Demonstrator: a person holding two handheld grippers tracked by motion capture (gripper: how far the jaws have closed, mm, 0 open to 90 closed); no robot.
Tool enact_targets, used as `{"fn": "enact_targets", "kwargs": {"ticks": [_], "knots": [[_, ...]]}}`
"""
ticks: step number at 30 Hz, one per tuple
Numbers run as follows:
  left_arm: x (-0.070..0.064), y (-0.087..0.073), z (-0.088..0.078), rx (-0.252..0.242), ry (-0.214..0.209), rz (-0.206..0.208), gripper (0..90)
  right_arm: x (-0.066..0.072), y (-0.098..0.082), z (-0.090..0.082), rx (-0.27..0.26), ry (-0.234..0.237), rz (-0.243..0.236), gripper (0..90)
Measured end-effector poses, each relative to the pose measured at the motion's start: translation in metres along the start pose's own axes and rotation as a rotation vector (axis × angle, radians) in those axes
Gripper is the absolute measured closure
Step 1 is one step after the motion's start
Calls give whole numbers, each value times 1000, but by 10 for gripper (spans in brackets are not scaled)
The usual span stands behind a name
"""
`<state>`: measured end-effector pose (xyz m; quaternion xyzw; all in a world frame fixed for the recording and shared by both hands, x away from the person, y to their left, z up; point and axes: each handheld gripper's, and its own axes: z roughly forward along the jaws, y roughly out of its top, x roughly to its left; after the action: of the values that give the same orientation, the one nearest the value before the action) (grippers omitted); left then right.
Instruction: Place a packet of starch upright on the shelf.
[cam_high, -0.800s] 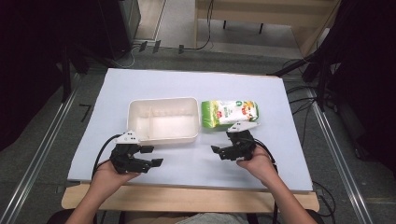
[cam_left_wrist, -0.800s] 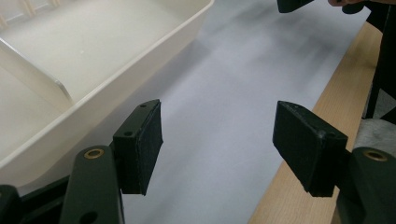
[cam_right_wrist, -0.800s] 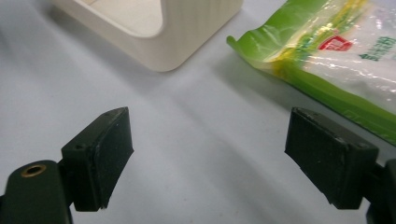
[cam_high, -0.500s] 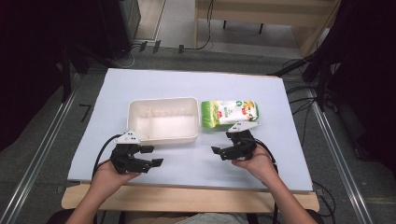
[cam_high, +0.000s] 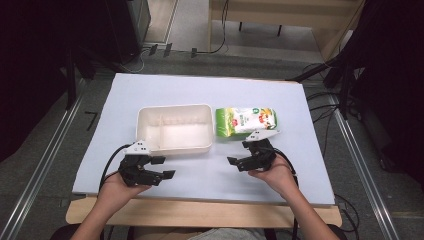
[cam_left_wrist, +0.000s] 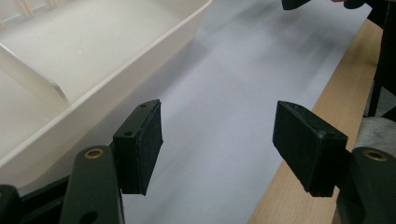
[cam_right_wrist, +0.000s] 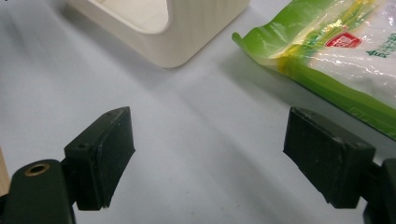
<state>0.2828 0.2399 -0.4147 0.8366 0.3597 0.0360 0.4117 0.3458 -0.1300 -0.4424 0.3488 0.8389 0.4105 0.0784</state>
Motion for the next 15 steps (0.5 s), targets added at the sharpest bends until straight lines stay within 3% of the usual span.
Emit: {"fn": "enact_targets", "kwargs": {"ticks": [15], "knots": [[0, 0, 0, 2, 1, 1, 337, -2, -1, -2, -3, 3, -25, 278]]}}
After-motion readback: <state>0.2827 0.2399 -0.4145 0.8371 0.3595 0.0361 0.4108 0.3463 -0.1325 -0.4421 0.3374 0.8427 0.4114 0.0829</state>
